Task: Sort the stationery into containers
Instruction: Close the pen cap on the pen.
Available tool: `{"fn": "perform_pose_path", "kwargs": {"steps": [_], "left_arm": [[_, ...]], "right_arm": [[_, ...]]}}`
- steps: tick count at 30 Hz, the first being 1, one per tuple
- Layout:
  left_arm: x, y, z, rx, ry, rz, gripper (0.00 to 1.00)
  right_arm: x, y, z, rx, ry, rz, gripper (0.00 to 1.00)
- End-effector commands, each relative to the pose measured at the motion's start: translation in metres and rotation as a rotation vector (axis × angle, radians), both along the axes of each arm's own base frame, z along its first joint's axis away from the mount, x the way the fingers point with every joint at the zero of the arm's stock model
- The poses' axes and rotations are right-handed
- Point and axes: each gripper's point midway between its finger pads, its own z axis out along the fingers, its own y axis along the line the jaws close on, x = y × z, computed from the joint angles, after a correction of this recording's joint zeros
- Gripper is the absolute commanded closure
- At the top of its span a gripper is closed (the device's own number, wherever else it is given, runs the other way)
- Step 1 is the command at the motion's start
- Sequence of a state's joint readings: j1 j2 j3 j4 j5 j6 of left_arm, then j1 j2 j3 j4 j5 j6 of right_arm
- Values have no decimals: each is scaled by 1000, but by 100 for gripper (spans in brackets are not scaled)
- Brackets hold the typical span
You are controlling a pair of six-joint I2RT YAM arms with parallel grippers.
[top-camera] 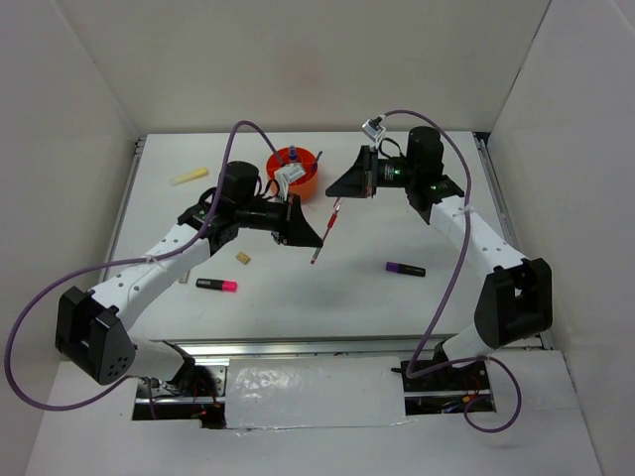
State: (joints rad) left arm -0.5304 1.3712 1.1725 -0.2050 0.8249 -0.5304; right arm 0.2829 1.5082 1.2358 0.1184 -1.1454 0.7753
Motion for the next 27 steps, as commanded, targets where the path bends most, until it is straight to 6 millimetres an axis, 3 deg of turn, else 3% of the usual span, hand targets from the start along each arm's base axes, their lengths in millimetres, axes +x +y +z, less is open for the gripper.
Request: {"fn": "perform_pose_path", "kwargs": {"steps": [1, 16, 27], "left_arm": [[2, -2, 19, -49, -48, -13, 100], [2, -1, 15, -44, -35, -14, 100], [8, -3, 23, -55, -46, -13, 100]], "right_arm": [[-1, 1, 11, 25, -32, 23, 100], [1, -9, 16, 69, -2, 20, 100], [-1, -5, 8, 22, -23, 7, 100]]}}
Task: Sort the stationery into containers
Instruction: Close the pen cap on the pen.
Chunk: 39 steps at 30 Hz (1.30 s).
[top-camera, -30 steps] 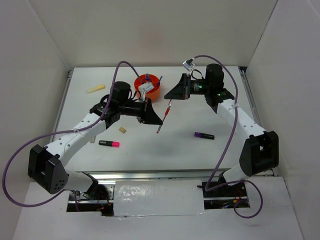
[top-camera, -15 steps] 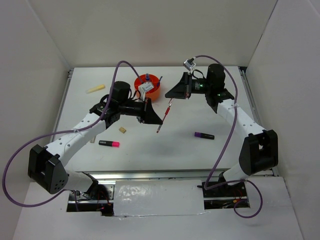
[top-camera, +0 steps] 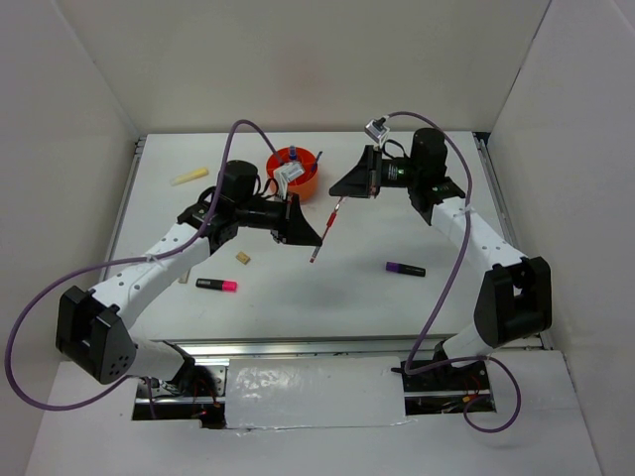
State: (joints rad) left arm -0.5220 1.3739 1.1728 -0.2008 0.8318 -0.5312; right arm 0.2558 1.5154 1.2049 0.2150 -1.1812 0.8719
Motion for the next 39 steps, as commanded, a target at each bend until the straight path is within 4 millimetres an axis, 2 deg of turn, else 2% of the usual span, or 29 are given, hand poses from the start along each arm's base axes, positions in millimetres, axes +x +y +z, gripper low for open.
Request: {"fn": "perform_pose_path", "kwargs": {"steps": [1, 10, 27, 39], "left_arm": [[6, -5, 23, -50, -47, -15, 100], [3, -6, 18, -49, -38, -20, 100], [-1, -8, 15, -51, -23, -28, 100], [0, -7, 11, -42, -17, -19, 100]], "right_arm": [[-3, 3, 6, -14, -62, 3, 100], [-2, 8, 7, -13, -54, 4, 100], [7, 5, 10, 10, -11, -17, 100], [6, 3, 15, 31, -8, -12, 100]]}}
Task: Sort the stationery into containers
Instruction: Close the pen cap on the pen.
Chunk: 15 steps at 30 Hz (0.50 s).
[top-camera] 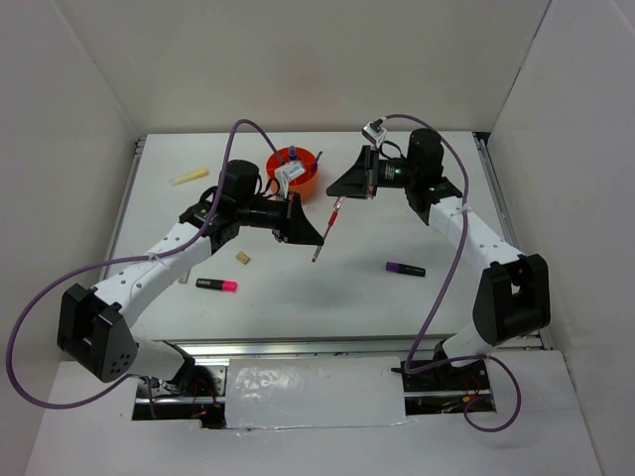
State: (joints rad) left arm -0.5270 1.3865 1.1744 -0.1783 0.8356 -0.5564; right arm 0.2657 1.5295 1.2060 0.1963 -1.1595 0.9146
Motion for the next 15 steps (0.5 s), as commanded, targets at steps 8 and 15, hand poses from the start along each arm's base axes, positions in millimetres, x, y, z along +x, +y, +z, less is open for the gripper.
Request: {"fn": "perform_pose_path", "kwargs": {"steps": [8, 15], "left_arm": [[-1, -3, 11, -32, -33, -15, 100], [0, -2, 13, -33, -32, -12, 100]], "right_arm": [[5, -4, 21, 59, -60, 3, 100], [3, -6, 18, 53, -59, 4, 100]]}}
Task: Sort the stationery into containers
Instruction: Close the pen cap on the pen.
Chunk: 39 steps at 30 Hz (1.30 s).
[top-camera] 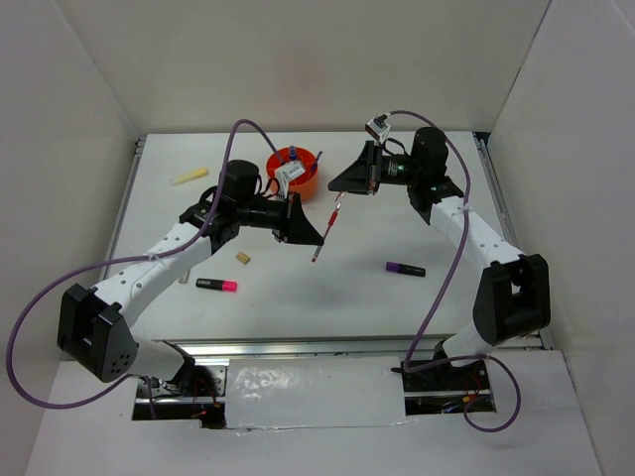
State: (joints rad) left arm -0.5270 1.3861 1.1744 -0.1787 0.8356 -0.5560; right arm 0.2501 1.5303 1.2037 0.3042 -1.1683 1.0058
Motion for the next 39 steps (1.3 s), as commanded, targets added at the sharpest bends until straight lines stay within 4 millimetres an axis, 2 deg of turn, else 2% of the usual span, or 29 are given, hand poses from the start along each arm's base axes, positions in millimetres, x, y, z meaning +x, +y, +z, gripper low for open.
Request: {"fn": "perform_pose_path", "kwargs": {"steps": [1, 12, 25, 39], "left_arm": [[0, -1, 14, -37, -37, -9, 100], [2, -2, 16, -38, -41, -8, 100], [5, -1, 14, -30, -37, -3, 100], [2, 0, 13, -34, -34, -5, 100]], "right_arm": [[-2, -1, 4, 11, -46, 14, 100], [-4, 2, -2, -19, -65, 25, 100], [-13, 7, 1, -25, -89, 52, 100], [-8, 4, 3, 6, -42, 45, 100]]}}
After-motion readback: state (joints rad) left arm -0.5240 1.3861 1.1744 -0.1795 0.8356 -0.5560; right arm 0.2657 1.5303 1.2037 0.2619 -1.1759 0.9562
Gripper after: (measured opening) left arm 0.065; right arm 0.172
